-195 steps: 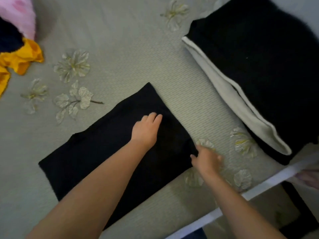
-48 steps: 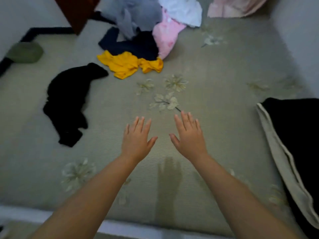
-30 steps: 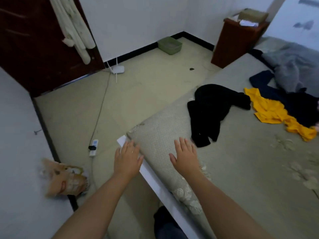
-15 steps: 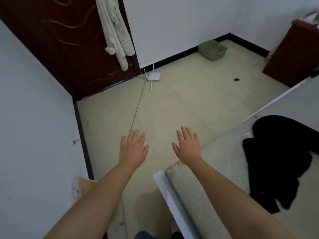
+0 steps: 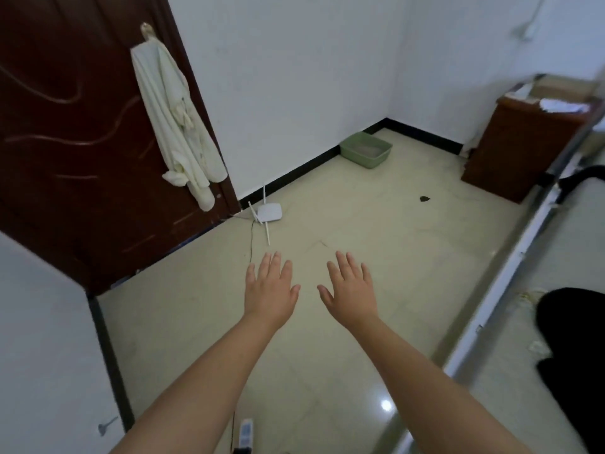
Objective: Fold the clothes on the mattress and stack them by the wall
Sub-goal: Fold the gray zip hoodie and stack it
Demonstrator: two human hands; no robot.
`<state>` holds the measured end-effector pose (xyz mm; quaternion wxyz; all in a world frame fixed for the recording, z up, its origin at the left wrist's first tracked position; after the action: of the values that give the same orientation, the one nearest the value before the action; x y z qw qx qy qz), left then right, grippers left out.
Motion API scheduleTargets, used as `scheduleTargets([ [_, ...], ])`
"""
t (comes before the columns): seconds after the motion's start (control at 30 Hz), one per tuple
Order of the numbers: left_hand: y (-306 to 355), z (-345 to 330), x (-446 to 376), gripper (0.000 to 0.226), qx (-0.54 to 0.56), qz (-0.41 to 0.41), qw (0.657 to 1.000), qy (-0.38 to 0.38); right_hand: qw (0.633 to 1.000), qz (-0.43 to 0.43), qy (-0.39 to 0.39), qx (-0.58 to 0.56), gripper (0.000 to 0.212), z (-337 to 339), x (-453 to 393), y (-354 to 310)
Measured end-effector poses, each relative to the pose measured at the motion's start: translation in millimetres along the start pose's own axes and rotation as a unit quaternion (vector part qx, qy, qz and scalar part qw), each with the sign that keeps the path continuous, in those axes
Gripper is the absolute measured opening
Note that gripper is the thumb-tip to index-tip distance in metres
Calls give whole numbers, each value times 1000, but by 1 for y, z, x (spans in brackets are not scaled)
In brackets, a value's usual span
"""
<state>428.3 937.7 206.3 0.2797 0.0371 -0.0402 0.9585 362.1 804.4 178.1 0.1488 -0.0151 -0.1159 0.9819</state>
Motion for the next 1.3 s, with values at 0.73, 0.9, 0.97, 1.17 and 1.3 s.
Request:
scheduleTargets([
  [0.73,373,68,-354,49,-11,-418,907,49,882,-445,138,67,55,122,-89,395],
  [0.9,468,95,-429,50,-8,-455,888,71,854,-492,157,65,53,156,-117,491],
  [0.97,501,100,-458,49,-12,-465,882,76,848,-505,145,70,54,165,-132,525],
  [1.17,616,103,-579,50,-1,-498,864,75,821,-551,106,103,55,182,-206,655],
  [1.3,700,104,-662,50,-6,-529,846,65,783,-609,94,84,55,191,-253,741],
])
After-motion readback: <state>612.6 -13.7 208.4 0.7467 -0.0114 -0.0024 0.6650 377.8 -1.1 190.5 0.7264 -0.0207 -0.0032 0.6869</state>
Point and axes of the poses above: each hand's wrist, its own x-axis away from the middle knuckle, its own z-axis out of the back of the hand, y = z × x, the point moved 2 cm from there along -x, towards the middle knuckle, and after that the axes turned 1 degree about -y, right-handed, at the moved point
